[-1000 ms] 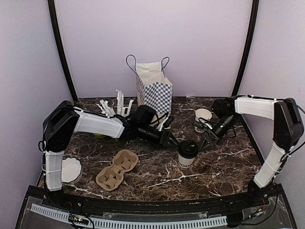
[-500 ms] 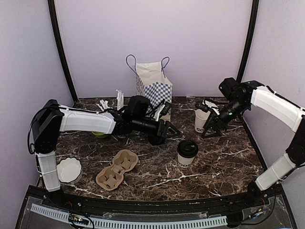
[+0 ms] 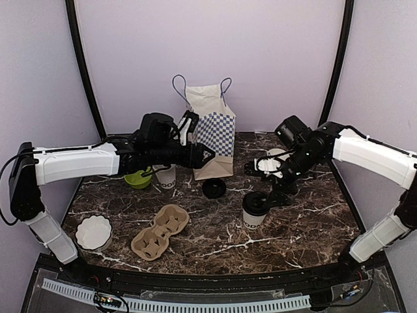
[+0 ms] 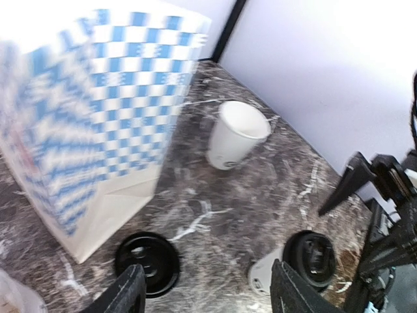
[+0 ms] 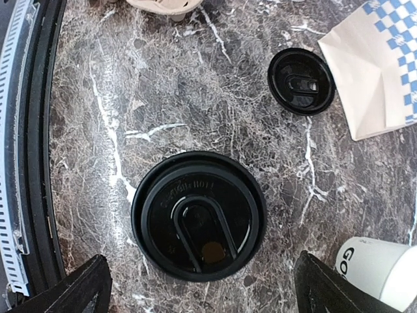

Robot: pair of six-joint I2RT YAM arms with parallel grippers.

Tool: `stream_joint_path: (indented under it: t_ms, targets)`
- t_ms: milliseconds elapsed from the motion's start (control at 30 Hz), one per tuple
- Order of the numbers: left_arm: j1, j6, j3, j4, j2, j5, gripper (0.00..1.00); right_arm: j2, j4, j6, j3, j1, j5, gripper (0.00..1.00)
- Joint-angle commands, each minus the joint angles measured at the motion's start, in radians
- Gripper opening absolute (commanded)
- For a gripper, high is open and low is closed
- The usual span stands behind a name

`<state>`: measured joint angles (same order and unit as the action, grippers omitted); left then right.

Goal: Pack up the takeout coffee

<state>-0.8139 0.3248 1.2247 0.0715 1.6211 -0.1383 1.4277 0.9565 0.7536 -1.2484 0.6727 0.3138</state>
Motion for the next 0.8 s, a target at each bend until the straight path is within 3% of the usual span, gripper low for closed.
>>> stream_joint_path:
  t_ms: [0,400,767]
  targets:
    - [0.017,-0.003,-0.043,-0.010,-0.041,0.076,0.68,0.061,-0.010,0.034,-0.047,0.029,-0.011,0.98]
    - [0.019,0.025,-0.042,-0.023,-0.032,0.070,0.70,0.141,0.006,0.016,-0.051,0.063,-0.050,0.91]
    - [0.021,0.052,-0.061,-0.005,-0.024,0.042,0.70,0.150,-0.039,-0.026,-0.013,0.076,-0.093,0.79]
